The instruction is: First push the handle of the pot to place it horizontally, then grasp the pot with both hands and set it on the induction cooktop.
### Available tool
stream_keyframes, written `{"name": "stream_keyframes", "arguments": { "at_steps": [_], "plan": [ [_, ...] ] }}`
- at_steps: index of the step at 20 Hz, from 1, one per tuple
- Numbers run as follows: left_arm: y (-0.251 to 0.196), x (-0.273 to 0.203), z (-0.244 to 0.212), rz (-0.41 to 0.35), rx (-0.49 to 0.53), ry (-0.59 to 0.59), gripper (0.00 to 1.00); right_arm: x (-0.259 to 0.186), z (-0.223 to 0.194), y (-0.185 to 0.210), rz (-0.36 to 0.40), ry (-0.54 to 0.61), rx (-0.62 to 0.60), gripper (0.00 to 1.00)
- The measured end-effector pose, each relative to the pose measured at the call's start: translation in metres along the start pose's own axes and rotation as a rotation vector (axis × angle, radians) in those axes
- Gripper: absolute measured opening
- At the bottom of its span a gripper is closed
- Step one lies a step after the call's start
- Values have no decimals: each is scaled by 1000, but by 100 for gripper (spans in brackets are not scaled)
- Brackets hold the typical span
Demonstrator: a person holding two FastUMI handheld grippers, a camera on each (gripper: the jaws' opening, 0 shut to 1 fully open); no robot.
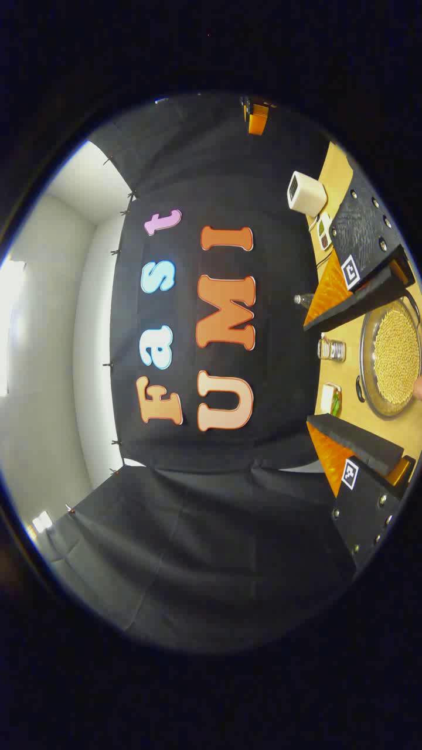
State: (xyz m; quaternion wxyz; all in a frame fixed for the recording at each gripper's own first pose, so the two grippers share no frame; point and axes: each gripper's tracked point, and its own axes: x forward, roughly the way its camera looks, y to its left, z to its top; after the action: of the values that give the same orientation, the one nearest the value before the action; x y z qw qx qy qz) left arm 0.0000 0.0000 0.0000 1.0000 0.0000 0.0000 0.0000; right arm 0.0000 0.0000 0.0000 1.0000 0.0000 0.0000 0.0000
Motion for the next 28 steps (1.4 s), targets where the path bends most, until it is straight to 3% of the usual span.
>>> {"name": "stream_keyframes", "arguments": {
  "at_steps": [4,17,24,27,28],
  "plan": [
    [-16,5,-7,-57,-18,21,89,2,-6,-2,6,13,1,94],
    [-25,7,-20,-82,-14,76,89,6,-12,-3,13,18,-3,94],
    [-38,3,-26,-151,5,84,92,4,-14,-3,14,23,-6,95],
    [-37,6,-28,-155,33,78,66,2,-15,-1,21,28,5,95],
    [-40,5,-31,-164,40,80,66,2,-15,-1,21,28,6,95]
  ]
}}
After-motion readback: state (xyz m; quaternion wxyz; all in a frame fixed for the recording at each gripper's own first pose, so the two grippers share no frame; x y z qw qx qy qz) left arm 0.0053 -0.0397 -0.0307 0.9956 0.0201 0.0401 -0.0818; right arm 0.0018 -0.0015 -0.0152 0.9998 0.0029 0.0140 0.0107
